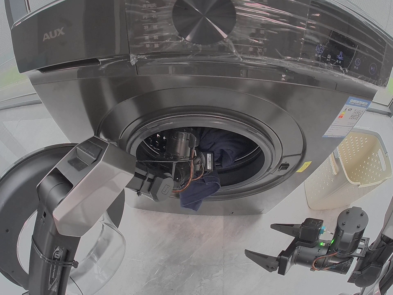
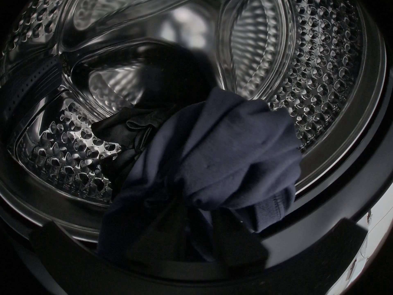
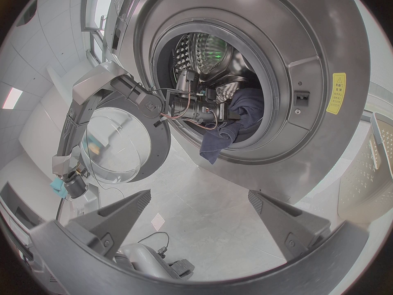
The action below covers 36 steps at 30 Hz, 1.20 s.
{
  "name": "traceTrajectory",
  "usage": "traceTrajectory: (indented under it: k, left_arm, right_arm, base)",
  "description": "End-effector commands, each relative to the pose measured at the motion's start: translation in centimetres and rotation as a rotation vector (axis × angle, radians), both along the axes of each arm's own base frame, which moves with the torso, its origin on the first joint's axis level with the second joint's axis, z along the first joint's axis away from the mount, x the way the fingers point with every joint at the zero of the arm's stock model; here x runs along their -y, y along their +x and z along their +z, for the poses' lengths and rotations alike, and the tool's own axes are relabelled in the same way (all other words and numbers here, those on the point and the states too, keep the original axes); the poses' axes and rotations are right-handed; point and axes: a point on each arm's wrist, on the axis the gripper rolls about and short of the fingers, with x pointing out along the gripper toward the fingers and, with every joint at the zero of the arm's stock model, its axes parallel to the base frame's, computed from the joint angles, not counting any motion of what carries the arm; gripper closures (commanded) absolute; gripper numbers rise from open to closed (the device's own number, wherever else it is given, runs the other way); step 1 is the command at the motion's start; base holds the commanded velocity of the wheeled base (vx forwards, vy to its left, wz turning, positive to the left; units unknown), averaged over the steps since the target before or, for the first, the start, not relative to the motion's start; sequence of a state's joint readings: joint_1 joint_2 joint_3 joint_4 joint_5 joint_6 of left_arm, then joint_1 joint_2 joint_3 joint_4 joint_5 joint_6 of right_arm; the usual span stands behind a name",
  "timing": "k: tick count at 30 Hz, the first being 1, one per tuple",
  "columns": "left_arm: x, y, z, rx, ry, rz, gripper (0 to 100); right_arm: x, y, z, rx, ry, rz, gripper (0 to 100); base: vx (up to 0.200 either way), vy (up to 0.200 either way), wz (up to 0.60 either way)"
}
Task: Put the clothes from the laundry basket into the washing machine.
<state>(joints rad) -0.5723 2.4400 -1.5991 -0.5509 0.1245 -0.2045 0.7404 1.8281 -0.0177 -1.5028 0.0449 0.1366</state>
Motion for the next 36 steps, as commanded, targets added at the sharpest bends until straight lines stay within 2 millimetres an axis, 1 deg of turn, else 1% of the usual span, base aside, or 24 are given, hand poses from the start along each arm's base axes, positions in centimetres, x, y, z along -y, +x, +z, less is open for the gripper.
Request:
traceTrajectory:
  k: [1,2,3,5,7,8,9,10,11,16,17,23,24,25,26,27,29,30,31,34,35,36]
  left_arm:
    - [0.4,0.8,-0.1,0.017,-0.012,0.018,100]
    - [0.5,1.1,-0.2,0.023,-0.017,0.023,100]
    - [0.8,2.0,0.1,0.057,-0.04,0.059,100]
    - [1.1,3.1,0.6,0.107,-0.077,0.093,100]
    - [1.3,3.4,0.8,0.123,-0.089,0.097,100]
    - [1.4,4.3,1.4,0.164,-0.122,0.109,100]
    - [1.4,4.6,1.8,0.185,-0.137,0.112,100]
    - [1.5,4.7,1.9,0.192,-0.142,0.112,100]
    - [1.5,4.8,1.5,0.188,-0.138,0.113,100]
    - [1.5,4.9,1.7,0.224,-0.161,0.116,100]
    - [1.5,4.9,1.8,0.229,-0.164,0.117,0]
    - [1.9,4.5,2.4,0.234,-0.179,0.108,0]
    - [2.0,3.6,3.2,0.213,-0.174,0.1,0]
    - [1.9,2.5,3.3,0.168,-0.142,0.09,0]
    - [1.8,1.9,3.1,0.135,-0.115,0.085,0]
    - [1.8,1.7,3.0,0.128,-0.111,0.082,0]
    - [1.4,0.1,2.5,0.043,-0.049,0.061,0]
    - [1.4,0.1,2.5,0.043,-0.049,0.061,0]
    - [1.1,-0.6,1.9,-0.005,-0.009,0.057,0]
    - [0.9,-1.3,0.4,-0.047,0.047,0.048,0]
    - [0.8,-1.3,0.2,-0.052,0.054,0.047,0]
    - [0.6,-1.5,-0.6,-0.073,0.078,0.045,0]
  right_arm:
    - [0.2,-0.3,-0.3,-0.014,-0.013,0.002,0]
    - [0.2,-0.2,-0.3,-0.014,-0.013,0.0,0]
    - [0.2,-0.2,-0.3,-0.015,-0.014,0.002,0]
    - [0.2,-0.2,-0.3,-0.017,-0.015,0.002,0]
    - [0.2,-0.2,-0.3,-0.017,-0.015,0.002,0]
    - [0.2,-0.2,-0.3,-0.014,-0.013,0.0,0]
    - [0.2,-0.2,-0.3,-0.014,-0.013,0.0,0]
    - [0.2,-0.2,-0.3,-0.014,-0.013,0.0,0]
    - [0.2,-0.2,-0.3,-0.014,-0.013,0.0,0]
    - [0.2,-0.2,-0.3,-0.014,-0.013,-0.001,0]
    - [0.2,-0.2,-0.3,-0.014,-0.013,-0.001,0]
    - [0.2,-0.2,-0.3,-0.015,-0.014,-0.001,0]
    - [0.2,-0.2,-0.3,-0.015,-0.014,-0.001,0]
    - [0.2,-0.2,-0.3,-0.015,-0.014,0.0,0]
    - [0.2,-0.2,-0.3,-0.015,-0.014,0.0,0]
    - [0.2,-0.2,-0.3,-0.015,-0.014,0.002,0]
    - [0.2,-0.2,-0.3,-0.015,-0.014,0.002,0]
    - [0.2,-0.2,-0.3,-0.015,-0.014,0.002,0]
    - [0.2,-0.2,-0.3,-0.017,-0.015,0.002,0]
    - [0.2,-0.2,-0.3,-0.017,-0.015,0.003,0]
    - [0.2,-0.2,-0.3,-0.017,-0.015,0.003,0]
    - [0.2,-0.2,-0.3,-0.017,-0.015,0.003,0]
  base:
    - [0.0,0.0,0.0]
    - [0.0,0.0,0.0]
    - [0.0,0.0,0.0]
    - [0.0,0.0,0.0]
    - [0.0,0.0,0.0]
    - [0.0,0.0,0.0]
    - [0.0,0.0,0.0]
    - [0.0,0.0,0.0]
    - [0.0,0.0,0.0]
    - [0.0,0.0,0.0]
    - [0.0,0.0,0.0]
    - [0.0,0.0,0.0]
    - [0.0,0.0,0.0]
    - [0.0,0.0,0.0]
    - [0.0,0.0,0.0]
    - [0.0,0.0,0.0]
    - [0.0,0.0,0.0]
    - [0.0,0.0,0.0]
    - [0.0,0.0,0.0]
    - [0.0,0.0,0.0]
    - [0.0,0.0,0.0]
    - [0.0,0.0,0.0]
